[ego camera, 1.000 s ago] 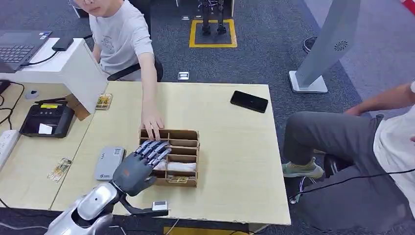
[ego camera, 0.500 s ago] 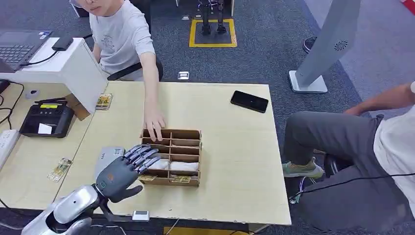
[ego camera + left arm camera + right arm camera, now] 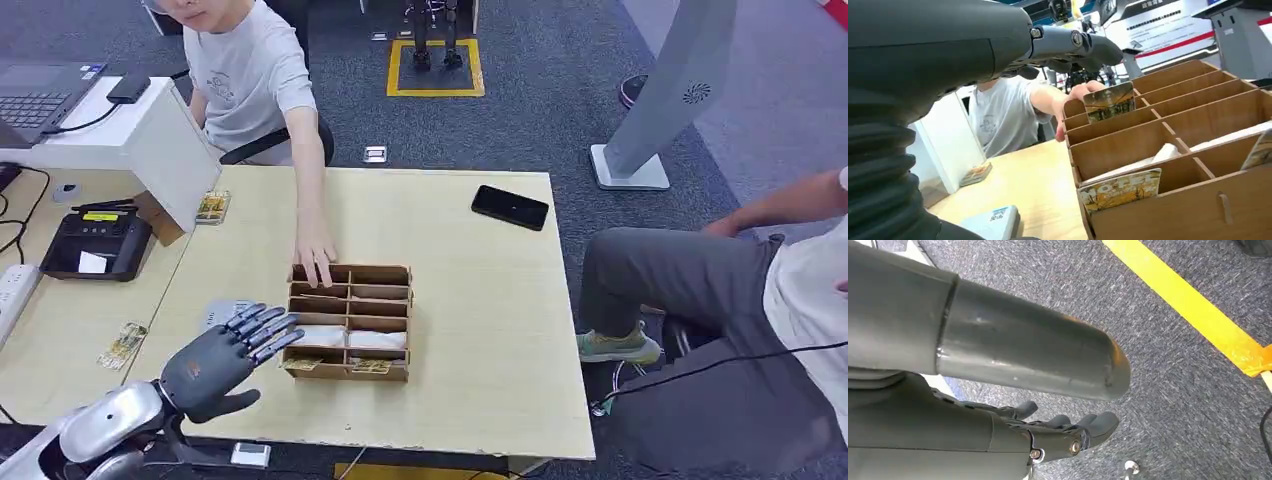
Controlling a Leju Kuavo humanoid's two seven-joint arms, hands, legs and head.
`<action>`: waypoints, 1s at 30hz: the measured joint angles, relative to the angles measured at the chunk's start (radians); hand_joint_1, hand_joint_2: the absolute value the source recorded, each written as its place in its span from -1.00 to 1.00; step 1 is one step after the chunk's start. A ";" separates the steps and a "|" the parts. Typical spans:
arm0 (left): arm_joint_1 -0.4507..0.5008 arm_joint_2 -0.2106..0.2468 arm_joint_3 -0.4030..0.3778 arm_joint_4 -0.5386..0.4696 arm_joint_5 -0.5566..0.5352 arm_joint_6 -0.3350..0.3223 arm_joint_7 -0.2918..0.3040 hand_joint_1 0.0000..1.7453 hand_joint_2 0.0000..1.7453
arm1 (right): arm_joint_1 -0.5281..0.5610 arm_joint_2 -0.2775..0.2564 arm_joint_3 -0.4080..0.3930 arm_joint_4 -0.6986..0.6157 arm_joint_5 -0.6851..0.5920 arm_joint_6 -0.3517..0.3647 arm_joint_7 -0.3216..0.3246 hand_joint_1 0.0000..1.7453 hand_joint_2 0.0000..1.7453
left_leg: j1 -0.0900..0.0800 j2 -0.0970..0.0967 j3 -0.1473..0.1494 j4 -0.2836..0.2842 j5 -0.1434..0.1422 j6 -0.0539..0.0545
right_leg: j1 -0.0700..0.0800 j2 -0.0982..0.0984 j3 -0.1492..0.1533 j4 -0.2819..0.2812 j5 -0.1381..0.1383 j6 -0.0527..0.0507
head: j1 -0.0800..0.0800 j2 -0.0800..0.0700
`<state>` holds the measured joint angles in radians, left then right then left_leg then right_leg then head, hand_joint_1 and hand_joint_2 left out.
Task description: Pass the card to the sensor for recognition and then transmit it.
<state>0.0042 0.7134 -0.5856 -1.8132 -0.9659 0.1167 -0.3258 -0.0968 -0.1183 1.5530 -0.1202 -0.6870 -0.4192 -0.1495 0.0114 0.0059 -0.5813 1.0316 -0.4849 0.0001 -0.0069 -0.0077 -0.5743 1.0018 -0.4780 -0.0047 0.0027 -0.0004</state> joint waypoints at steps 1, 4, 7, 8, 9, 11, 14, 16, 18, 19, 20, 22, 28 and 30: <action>0.000 0.000 0.000 -0.001 0.001 -0.002 -0.003 -1.00 1.00 | 0.000 0.000 0.000 0.000 0.000 0.000 0.000 -1.00 -1.00 | 0.000 0.000 0.000 0.000 0.000 0.000 | 0.000 0.000 0.000 0.000 0.000 0.000 | 0.000 0.000; -0.002 -0.002 0.000 0.000 0.006 -0.025 -0.013 -1.00 1.00 | -0.001 0.000 0.000 0.000 0.004 0.000 0.000 -1.00 -1.00 | 0.000 0.000 0.000 0.000 0.000 0.000 | 0.000 0.000 0.000 0.000 0.000 0.000 | 0.000 0.000; -0.019 -0.007 -0.002 0.005 -0.003 -0.047 -0.019 -1.00 1.00 | -0.003 0.002 0.000 0.000 0.009 0.000 0.002 -1.00 -1.00 | 0.000 0.000 0.000 0.000 0.000 0.000 | 0.000 0.000 0.000 0.000 0.000 0.000 | 0.000 0.000; -0.028 -0.009 -0.003 0.009 -0.002 -0.053 -0.021 -1.00 1.00 | -0.004 0.002 0.000 0.000 0.012 0.001 0.002 -1.00 -1.00 | 0.000 0.000 0.000 0.000 0.000 0.000 | 0.000 0.000 0.000 0.000 0.000 0.000 | 0.000 0.000; -0.038 -0.012 -0.006 0.015 0.005 -0.057 -0.026 -1.00 1.00 | -0.005 0.002 0.000 0.000 0.018 0.002 0.002 -1.00 -1.00 | 0.000 0.000 0.000 0.000 0.000 0.000 | 0.000 0.000 0.000 0.000 0.000 0.000 | 0.000 0.000; -0.059 -0.018 -0.016 0.024 0.023 -0.067 -0.032 -1.00 1.00 | -0.008 0.002 0.000 0.000 0.025 0.003 0.002 -1.00 -1.00 | 0.000 0.000 0.000 0.000 0.000 0.000 | 0.000 0.000 0.000 0.000 0.000 0.000 | 0.000 0.000; -0.085 -0.034 -0.032 0.040 0.036 -0.076 -0.034 -1.00 1.00 | -0.011 0.003 0.000 0.000 0.031 0.010 0.007 -1.00 -1.00 | 0.000 0.000 0.000 0.000 0.000 0.000 | 0.000 0.000 0.000 0.000 0.000 0.000 | 0.000 0.000; -0.111 -0.056 -0.052 0.067 0.032 -0.085 -0.033 -1.00 1.00 | -0.014 0.004 0.000 0.000 0.042 0.011 0.011 -1.00 -1.00 | 0.000 0.000 0.000 0.000 0.000 0.000 | 0.000 0.000 0.000 0.000 0.000 0.000 | 0.000 0.000; -0.126 -0.071 -0.071 0.088 0.022 -0.085 -0.027 -1.00 1.00 | -0.019 0.006 0.000 0.000 0.042 0.011 0.011 -1.00 -1.00 | 0.000 0.001 0.000 0.000 0.000 0.000 | 0.000 0.000 0.000 0.000 0.000 0.000 | 0.000 0.000; -0.132 -0.078 -0.078 0.095 0.019 -0.085 -0.025 -1.00 1.00 | -0.020 0.006 0.000 0.000 0.042 0.011 0.011 -1.00 -1.00 | 0.000 0.001 0.000 0.000 0.000 0.000 | 0.000 0.000 0.000 0.000 0.000 0.000 | 0.000 0.000; -0.138 -0.084 -0.084 0.100 0.019 -0.085 -0.024 -1.00 1.00 | -0.019 0.006 0.000 0.000 0.042 0.011 0.011 -1.00 -1.00 | 0.000 0.000 0.000 0.000 0.000 0.000 | 0.000 0.001 0.000 0.000 0.000 0.000 | 0.000 0.000; -0.147 -0.092 -0.093 0.112 0.018 -0.085 -0.023 -1.00 1.00 | -0.020 0.007 0.001 -0.001 0.042 0.011 0.011 -1.00 -1.00 | 0.000 0.000 0.000 0.000 0.000 0.000 | 0.000 0.000 0.000 0.000 0.000 0.000 | 0.000 0.000; -0.160 -0.105 -0.102 0.133 0.018 -0.085 -0.023 -1.00 1.00 | -0.021 0.008 0.001 -0.001 0.042 0.011 0.011 -1.00 -1.00 | 0.000 0.000 0.000 0.000 0.000 0.000 | 0.000 0.000 0.000 0.000 0.000 0.000 | 0.000 0.000; -0.162 -0.108 -0.108 0.139 0.018 -0.085 -0.023 -1.00 1.00 | -0.021 0.008 0.001 -0.001 0.042 0.010 0.011 -1.00 -1.00 | 0.000 0.000 0.000 0.000 0.000 0.000 | 0.000 0.000 0.000 0.000 0.000 0.000 | 0.000 0.000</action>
<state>-0.1583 0.6051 -0.6931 -1.6739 -0.9483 0.0320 -0.3483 -0.1178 -0.1099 1.5538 -0.1213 -0.6447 -0.4089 -0.1385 0.0113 0.0062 -0.5811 1.0317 -0.4849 0.0001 -0.0069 -0.0073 -0.5747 1.0017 -0.4778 -0.0046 0.0027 -0.0004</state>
